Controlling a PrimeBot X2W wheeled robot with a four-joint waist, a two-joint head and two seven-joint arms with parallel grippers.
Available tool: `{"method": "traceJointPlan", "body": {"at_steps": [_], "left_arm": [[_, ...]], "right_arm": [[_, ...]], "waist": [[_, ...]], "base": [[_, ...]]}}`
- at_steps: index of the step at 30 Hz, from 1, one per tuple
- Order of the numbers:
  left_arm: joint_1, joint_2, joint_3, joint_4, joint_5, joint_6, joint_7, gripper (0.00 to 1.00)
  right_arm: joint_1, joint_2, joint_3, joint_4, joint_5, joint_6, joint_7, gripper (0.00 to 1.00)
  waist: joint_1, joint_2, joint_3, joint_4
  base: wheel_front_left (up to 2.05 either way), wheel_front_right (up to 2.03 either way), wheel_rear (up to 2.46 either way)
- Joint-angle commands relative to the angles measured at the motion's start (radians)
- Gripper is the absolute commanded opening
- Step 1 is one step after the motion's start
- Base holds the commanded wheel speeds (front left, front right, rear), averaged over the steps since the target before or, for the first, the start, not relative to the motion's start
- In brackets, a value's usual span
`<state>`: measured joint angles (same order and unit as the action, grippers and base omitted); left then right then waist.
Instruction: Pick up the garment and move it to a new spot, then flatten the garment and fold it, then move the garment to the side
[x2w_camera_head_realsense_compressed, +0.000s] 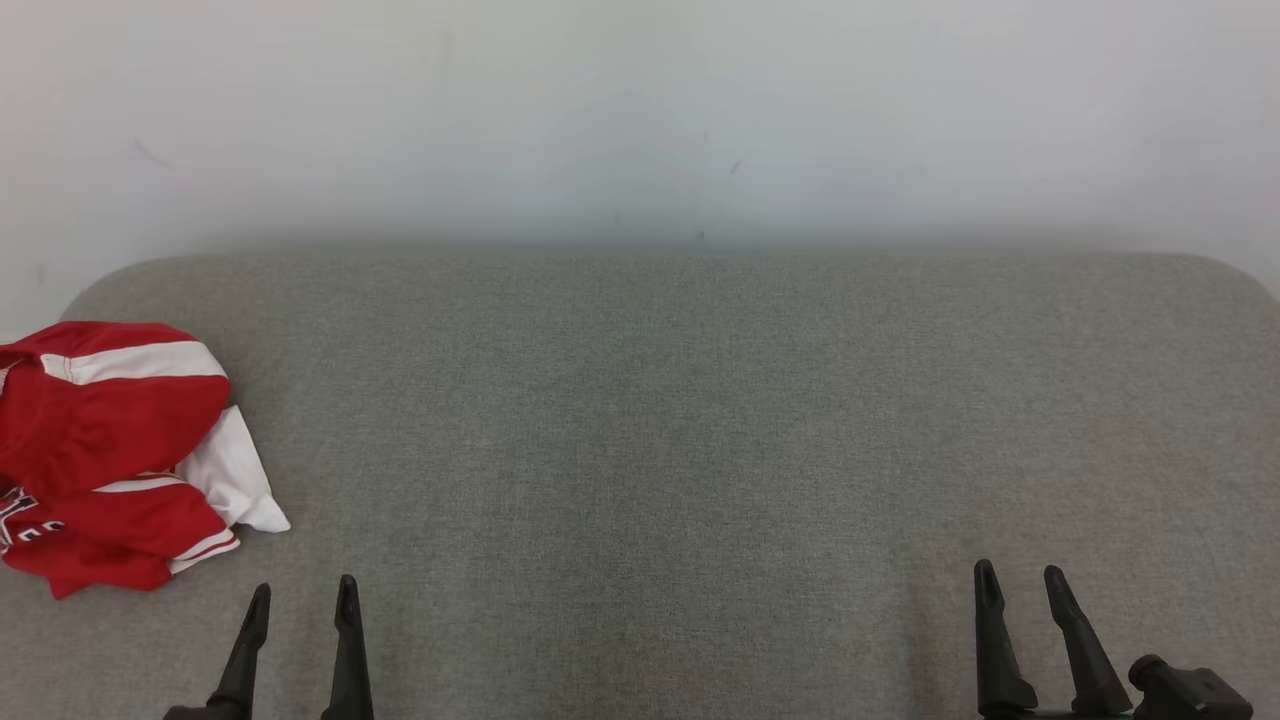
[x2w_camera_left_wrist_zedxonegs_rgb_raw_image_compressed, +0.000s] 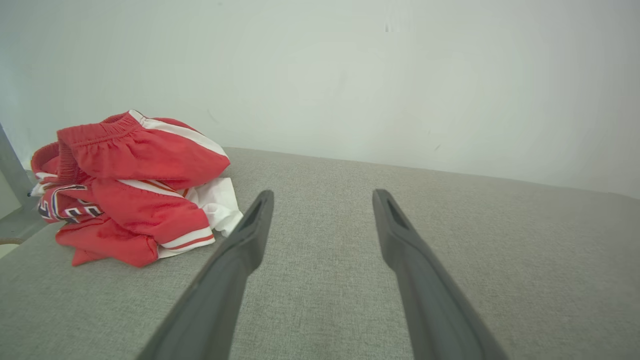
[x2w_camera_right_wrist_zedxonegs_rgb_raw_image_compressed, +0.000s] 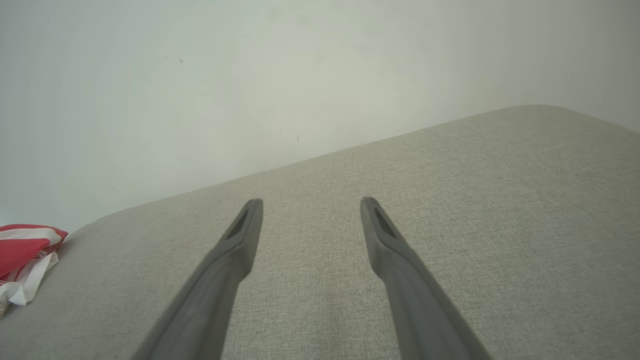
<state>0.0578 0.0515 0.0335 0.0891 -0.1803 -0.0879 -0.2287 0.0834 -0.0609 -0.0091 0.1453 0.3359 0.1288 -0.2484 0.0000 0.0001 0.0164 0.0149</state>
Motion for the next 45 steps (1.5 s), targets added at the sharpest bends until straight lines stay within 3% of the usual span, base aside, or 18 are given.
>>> {"method": "traceJointPlan", "body": {"at_steps": [1,16,45], "left_arm": [[-0.009,0.0,0.0,0.002,0.015,-0.001,-0.008,1.0],[-0.004,-0.002,-0.014,0.017,0.103,-0.036,-0.04,1.0],[0.011,-0.002,0.001,0.026,0.053,-0.042,-0.038,1.0]], "right_arm": [[-0.006,0.004,-0.001,0.0,-0.019,0.003,-0.008,1.0],[-0.006,0.013,-0.015,0.032,-0.104,0.004,-0.018,1.0],[0.017,0.012,-0.028,0.014,-0.108,0.003,-0.017,1.0]], "waist": [[0.0,-0.0001,-0.001,0.0],[0.0,-0.0001,-0.008,0.006],[0.0,-0.0001,-0.014,-0.001]], "base": [[0.0,0.0,0.0],[0.0,0.0,0.0],[0.0,0.0,0.0]]}}
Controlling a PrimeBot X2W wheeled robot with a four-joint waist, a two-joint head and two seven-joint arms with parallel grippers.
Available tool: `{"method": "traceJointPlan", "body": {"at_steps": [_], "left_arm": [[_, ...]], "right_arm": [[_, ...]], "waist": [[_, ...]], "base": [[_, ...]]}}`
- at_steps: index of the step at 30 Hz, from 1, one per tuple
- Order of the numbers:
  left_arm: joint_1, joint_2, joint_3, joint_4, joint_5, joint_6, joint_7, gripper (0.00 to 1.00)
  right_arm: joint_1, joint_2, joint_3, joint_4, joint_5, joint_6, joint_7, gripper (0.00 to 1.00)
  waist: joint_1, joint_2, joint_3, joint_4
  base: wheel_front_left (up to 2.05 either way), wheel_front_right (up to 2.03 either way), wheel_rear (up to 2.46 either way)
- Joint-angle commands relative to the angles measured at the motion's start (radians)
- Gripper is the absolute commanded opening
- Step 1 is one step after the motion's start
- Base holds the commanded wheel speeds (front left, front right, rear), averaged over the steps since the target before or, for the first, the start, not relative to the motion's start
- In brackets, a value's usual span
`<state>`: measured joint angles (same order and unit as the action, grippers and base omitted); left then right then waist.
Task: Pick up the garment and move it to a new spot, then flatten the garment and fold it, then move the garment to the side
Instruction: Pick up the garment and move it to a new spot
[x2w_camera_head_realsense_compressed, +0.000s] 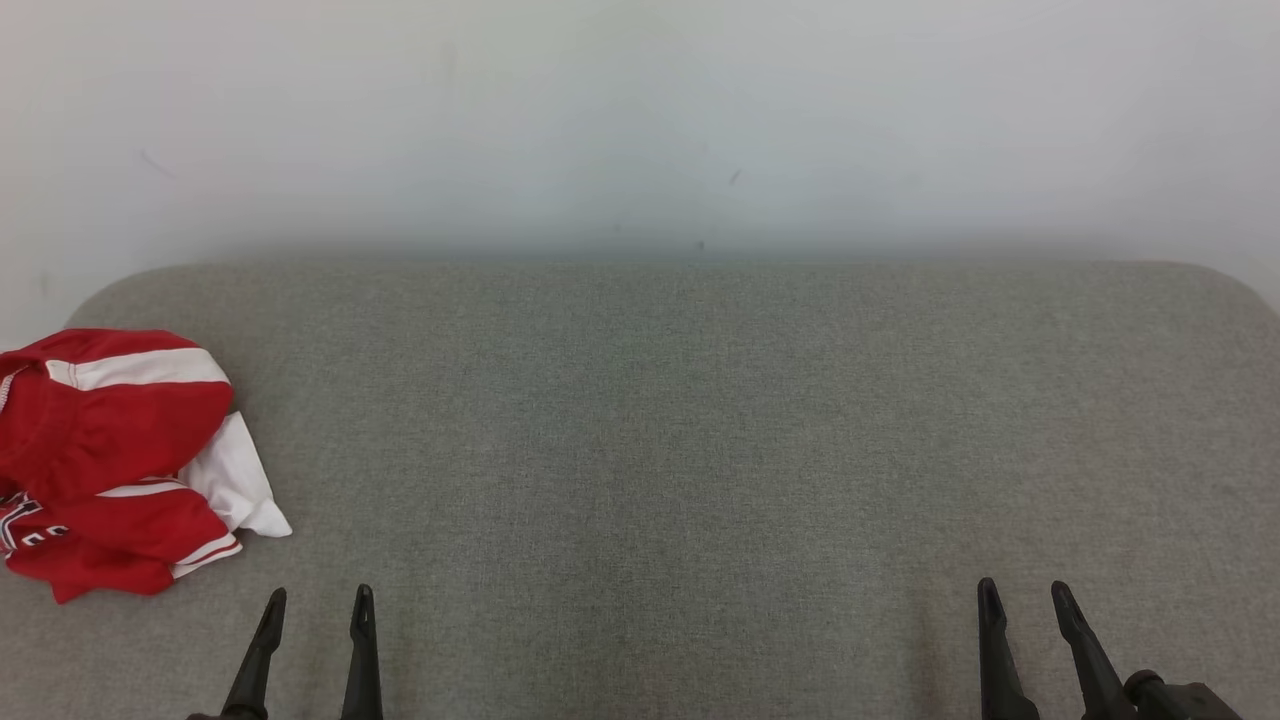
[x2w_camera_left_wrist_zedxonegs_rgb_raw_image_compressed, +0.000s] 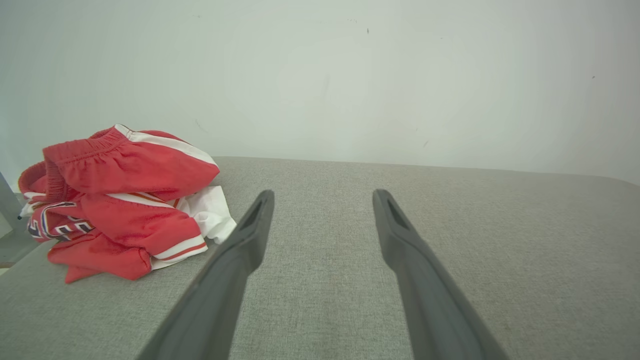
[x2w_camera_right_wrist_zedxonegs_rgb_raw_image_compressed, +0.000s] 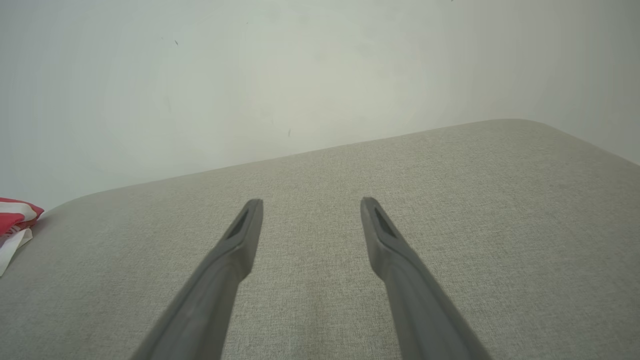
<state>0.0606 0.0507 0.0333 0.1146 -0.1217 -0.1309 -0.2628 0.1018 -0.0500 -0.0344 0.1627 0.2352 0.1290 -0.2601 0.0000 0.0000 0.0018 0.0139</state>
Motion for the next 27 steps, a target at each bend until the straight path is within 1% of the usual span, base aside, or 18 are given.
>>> {"method": "traceJointPlan", "body": {"at_steps": [1,16,21,27], "left_arm": [[0.007,-0.001,0.002,0.001,-0.006,0.0,-0.004,1.0],[-0.008,-0.001,0.008,0.002,0.0,0.001,-0.004,1.0],[-0.007,-0.001,0.014,0.004,0.002,0.0,-0.004,1.0],[-0.013,-0.001,0.012,0.007,0.01,0.0,-0.004,1.0]], "right_arm": [[-0.001,0.001,-0.004,-0.003,-0.007,0.003,-0.005,1.0],[-0.006,0.001,-0.004,-0.003,0.002,0.003,-0.005,1.0],[-0.006,0.001,0.002,-0.004,0.003,0.003,-0.005,1.0],[0.001,0.001,-0.003,-0.005,0.002,0.003,-0.005,1.0]], "waist": [[0.0,0.0,0.001,0.0],[0.0,0.0,0.013,0.003],[0.0,0.0,0.017,0.021],[0.0,0.0,0.022,0.071]], "base": [[0.0,0.0,0.0],[0.0,0.0,0.0],[0.0,0.0,0.0],[0.0,0.0,0.0]]}}
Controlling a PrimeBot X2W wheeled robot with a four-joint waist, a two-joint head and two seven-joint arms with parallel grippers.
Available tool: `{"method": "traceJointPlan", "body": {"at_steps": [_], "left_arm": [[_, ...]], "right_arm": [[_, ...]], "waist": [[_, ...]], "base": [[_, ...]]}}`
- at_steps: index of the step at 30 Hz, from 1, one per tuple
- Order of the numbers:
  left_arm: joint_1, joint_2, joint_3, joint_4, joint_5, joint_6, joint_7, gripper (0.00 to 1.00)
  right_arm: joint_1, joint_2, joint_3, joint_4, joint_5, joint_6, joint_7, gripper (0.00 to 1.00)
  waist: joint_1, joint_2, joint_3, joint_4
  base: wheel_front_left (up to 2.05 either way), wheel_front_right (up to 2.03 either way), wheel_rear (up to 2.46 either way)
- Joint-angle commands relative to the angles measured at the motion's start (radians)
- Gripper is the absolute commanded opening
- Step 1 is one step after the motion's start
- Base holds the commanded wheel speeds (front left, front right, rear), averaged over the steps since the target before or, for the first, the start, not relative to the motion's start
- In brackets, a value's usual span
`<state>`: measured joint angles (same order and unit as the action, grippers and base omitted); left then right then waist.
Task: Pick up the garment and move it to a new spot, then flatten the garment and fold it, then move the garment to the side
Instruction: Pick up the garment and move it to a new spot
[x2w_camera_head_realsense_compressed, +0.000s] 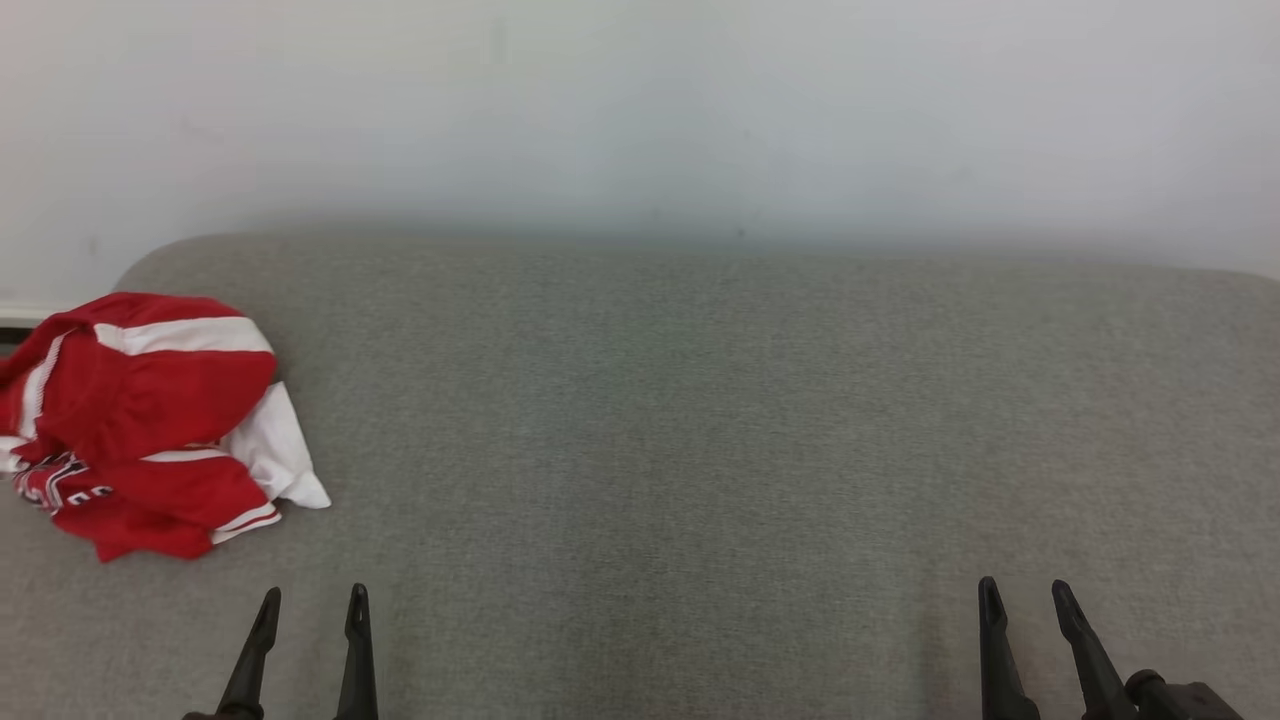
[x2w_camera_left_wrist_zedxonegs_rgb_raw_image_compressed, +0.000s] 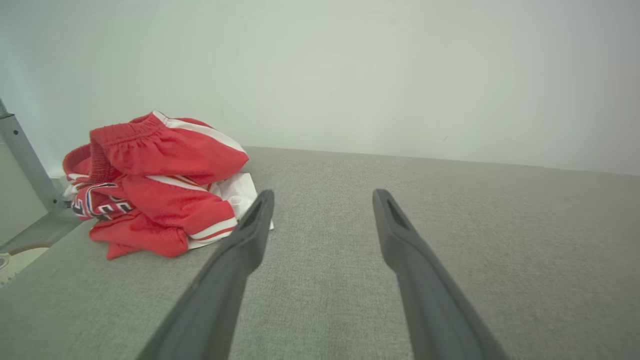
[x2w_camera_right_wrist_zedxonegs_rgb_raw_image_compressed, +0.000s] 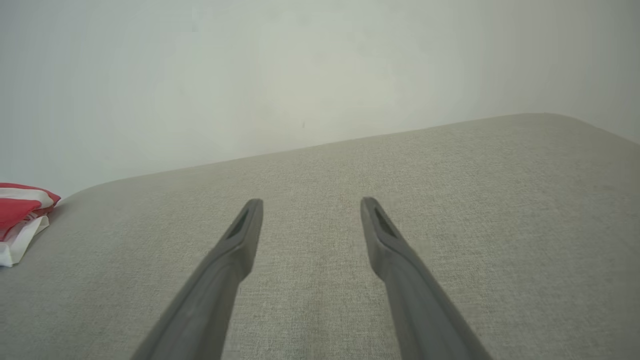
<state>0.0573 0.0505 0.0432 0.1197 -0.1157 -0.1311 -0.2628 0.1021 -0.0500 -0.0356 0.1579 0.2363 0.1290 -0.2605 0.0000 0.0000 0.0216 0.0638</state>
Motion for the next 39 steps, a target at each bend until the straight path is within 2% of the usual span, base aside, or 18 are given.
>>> {"method": "traceJointPlan", "body": {"at_steps": [1,25,39], "left_arm": [[-0.01,-0.001,0.005,0.003,0.006,0.001,-0.004,1.0],[-0.013,-0.001,0.06,0.025,0.017,0.018,-0.004,1.0],[-0.004,-0.001,0.066,0.028,-0.003,0.035,-0.004,1.0]], "right_arm": [[0.002,0.001,-0.001,0.001,0.001,0.003,-0.004,1.0],[-0.011,0.001,0.027,-0.001,-0.016,0.003,-0.004,1.0],[-0.013,0.001,0.03,-0.005,-0.028,0.003,-0.004,1.0]], "waist": [[0.0,0.0,0.003,0.031],[0.0,0.0,0.017,0.322],[0.0,0.0,0.019,0.432]], "base": [[0.0,0.0,0.0],[0.0,0.0,0.0],[0.0,0.0,0.0]]}}
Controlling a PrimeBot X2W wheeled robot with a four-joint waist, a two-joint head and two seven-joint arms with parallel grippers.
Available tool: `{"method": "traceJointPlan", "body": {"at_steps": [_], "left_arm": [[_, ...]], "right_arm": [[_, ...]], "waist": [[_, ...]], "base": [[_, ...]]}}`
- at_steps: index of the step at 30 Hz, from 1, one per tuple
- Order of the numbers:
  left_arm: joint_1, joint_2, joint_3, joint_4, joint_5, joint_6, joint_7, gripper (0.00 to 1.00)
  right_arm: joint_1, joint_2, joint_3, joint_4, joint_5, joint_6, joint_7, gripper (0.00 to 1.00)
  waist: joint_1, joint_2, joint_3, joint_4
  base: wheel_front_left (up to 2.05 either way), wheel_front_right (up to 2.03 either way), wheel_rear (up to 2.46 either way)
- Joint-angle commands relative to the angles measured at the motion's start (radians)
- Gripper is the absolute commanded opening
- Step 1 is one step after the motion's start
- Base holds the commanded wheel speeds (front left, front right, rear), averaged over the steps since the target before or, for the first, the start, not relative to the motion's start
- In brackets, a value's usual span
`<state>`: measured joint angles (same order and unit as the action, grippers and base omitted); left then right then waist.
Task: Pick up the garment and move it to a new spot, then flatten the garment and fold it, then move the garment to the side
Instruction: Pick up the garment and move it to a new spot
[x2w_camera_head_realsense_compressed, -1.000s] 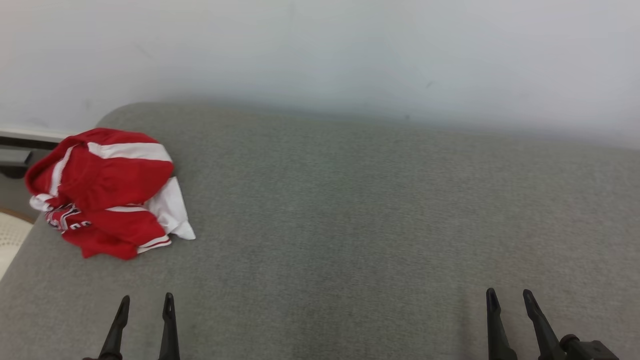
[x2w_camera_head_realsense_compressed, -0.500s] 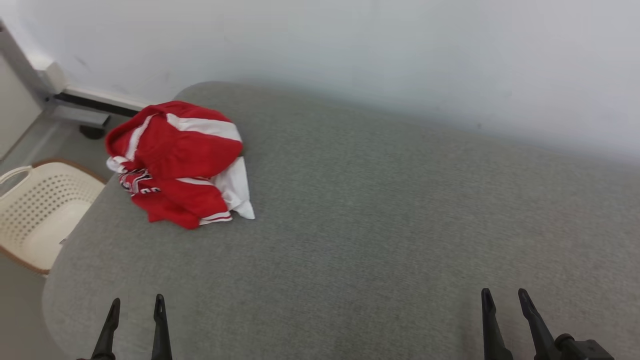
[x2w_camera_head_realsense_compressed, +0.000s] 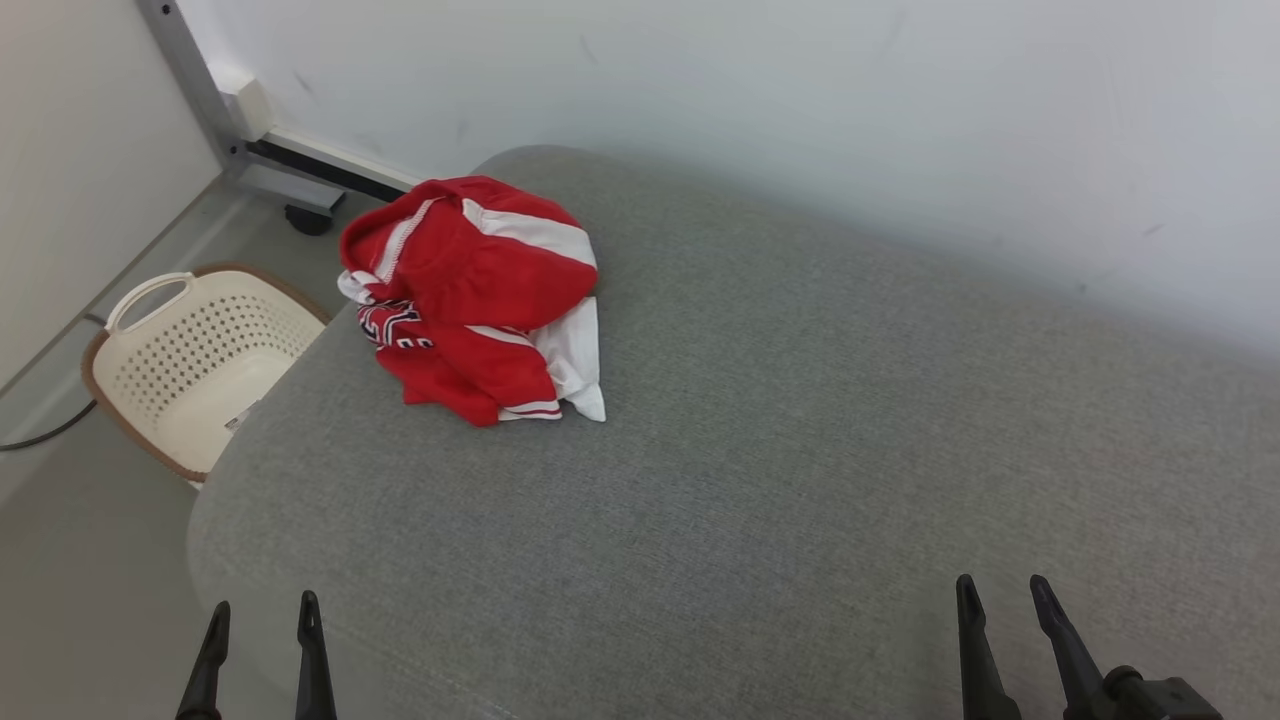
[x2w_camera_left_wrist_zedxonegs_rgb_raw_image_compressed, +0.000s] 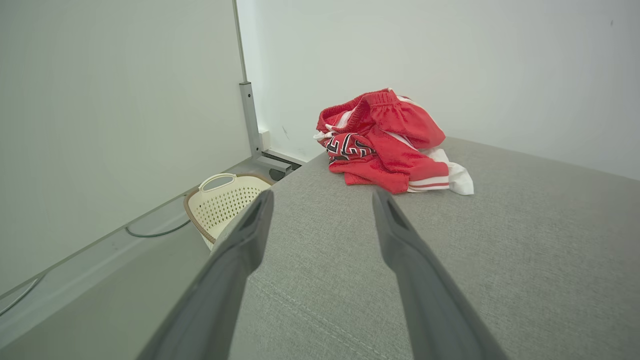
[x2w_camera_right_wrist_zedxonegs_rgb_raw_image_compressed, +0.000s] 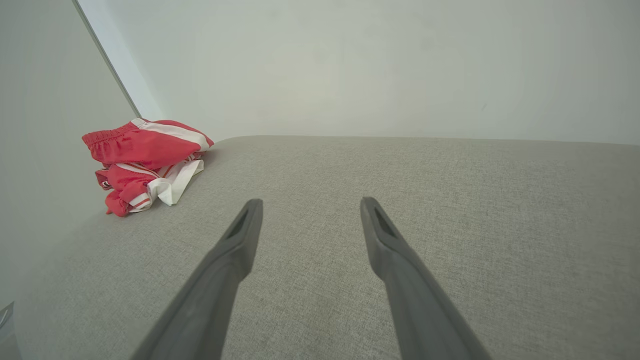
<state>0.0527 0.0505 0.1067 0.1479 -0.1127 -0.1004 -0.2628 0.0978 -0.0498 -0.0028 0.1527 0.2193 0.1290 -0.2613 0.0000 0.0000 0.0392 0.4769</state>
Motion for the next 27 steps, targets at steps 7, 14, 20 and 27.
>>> {"method": "traceJointPlan", "body": {"at_steps": [7,14,20,27], "left_arm": [[0.007,-0.001,0.013,-0.006,-0.02,0.014,-0.004,1.0],[0.006,-0.001,0.02,-0.002,-0.028,0.022,-0.004,1.0],[-0.018,-0.001,0.023,0.014,-0.037,0.018,-0.004,1.0],[-0.105,-0.001,0.047,0.047,-0.02,0.007,-0.004,1.0]], "right_arm": [[-0.017,0.0,0.01,0.004,-0.018,0.003,-0.003,1.0],[-0.028,0.001,0.016,0.007,-0.019,0.003,-0.003,1.0],[-0.021,0.001,0.011,0.002,-0.02,0.003,-0.003,1.0],[-0.058,0.0,0.018,-0.006,-0.039,0.003,-0.003,1.0]], "waist": [[0.0,0.0,0.006,0.042],[0.0,0.0,0.009,0.042],[0.0,0.0,0.015,0.027],[0.0,0.0,0.059,-0.058]], "base": [[0.0,0.0,0.0],[0.0,0.0,0.0],[0.0,0.0,0.0],[0.0,0.0,0.0]]}}
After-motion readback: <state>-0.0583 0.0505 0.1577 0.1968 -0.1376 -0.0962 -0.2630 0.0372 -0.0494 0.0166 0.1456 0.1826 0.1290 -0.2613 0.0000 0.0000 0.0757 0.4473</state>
